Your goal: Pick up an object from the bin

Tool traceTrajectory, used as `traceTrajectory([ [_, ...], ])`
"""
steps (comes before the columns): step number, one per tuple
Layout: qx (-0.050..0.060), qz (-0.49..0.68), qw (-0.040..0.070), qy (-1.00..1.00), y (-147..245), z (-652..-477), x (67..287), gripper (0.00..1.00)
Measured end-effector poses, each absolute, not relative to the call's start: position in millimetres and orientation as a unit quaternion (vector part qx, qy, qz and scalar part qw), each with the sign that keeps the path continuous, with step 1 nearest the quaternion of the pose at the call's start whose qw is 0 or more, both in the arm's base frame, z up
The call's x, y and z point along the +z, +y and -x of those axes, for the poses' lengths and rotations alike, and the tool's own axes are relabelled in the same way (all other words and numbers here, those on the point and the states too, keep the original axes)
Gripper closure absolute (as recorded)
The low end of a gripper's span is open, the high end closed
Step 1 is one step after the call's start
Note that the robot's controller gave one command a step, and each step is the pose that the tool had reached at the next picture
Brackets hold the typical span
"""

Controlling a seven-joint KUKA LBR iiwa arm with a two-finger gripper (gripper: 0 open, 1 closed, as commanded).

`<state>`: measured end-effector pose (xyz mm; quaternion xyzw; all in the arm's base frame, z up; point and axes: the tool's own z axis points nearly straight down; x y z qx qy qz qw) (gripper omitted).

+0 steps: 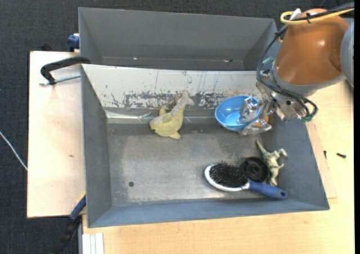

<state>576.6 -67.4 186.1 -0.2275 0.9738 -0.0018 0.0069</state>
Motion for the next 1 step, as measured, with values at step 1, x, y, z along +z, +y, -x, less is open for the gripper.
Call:
traceTrajectory([
  [1, -0.001, 0.230, 0.008, 0.973, -33.6, -573.0, 301.6, 1.00],
])
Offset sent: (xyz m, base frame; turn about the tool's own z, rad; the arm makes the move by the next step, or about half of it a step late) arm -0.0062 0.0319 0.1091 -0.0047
